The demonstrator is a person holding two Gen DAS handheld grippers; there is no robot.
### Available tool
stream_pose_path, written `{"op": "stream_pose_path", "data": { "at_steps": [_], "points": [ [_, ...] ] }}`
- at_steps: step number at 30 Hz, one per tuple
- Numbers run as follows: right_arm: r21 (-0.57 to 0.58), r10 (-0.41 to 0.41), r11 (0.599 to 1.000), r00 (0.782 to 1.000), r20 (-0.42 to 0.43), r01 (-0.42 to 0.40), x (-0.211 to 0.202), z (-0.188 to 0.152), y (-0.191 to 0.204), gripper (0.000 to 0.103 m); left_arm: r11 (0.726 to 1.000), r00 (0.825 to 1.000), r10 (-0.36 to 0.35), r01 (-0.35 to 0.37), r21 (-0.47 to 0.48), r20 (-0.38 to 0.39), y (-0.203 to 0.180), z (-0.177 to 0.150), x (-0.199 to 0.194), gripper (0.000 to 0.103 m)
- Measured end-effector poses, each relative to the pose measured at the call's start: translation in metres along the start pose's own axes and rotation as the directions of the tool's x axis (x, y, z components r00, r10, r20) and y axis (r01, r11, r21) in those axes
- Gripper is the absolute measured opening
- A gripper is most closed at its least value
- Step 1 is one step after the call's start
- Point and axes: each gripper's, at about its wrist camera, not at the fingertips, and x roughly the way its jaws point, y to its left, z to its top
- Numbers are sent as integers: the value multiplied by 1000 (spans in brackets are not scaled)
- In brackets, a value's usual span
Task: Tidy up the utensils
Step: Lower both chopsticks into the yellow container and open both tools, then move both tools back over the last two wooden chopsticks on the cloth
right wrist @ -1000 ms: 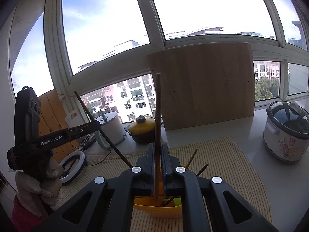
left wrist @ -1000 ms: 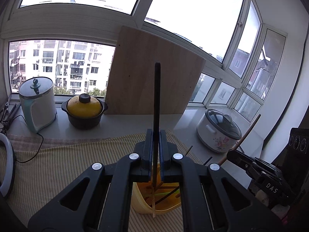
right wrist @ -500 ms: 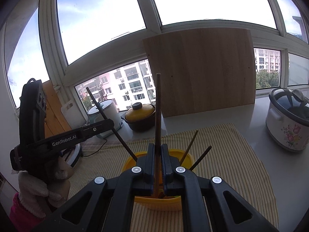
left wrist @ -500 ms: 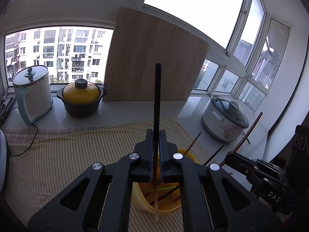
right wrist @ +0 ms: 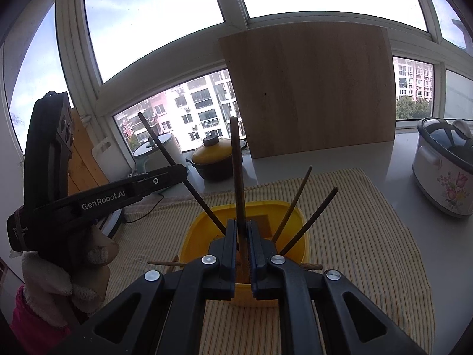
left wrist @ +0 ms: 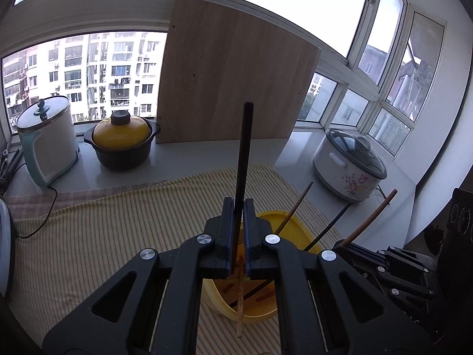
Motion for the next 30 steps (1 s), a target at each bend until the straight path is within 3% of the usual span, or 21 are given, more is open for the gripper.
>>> {"op": "stream_pose_path", "data": {
  "at_steps": [2,4,10,14,18,22,30],
  "points": [
    [3,-1,1000,1000,-9,1,1,0,-1,22,1000,1000,10,-10,7,-1,-1,-2,-2,13],
    [4,-9,1000,1000,-4,9,-1,-1,-2,27,1000,1000,10,-10,11,8,0,-3,-6,29],
    [6,-12,1000,1000,-4,12,-5,-3,0,34,999,999,25,-26,26,29,3,-7,-20,29],
    [15,-16,1000,1000,15,16,-10,-3,1,48,1000,998,27,-27,12,48,12,-8,-32,29],
    [7,-23,1000,999,37,23,-18,-3,5,49,999,996,43,-43,9,74,21,-10,-49,29],
    [-18,-31,999,996,79,32,-29,-3,13,67,997,992,71,-71,-6,103,37,-15,-70,29],
    [-55,13,998,992,123,-6,-50,-8,33,74,989,985,135,-128,-68,109,77,-40,-103,29]
  ]
}}
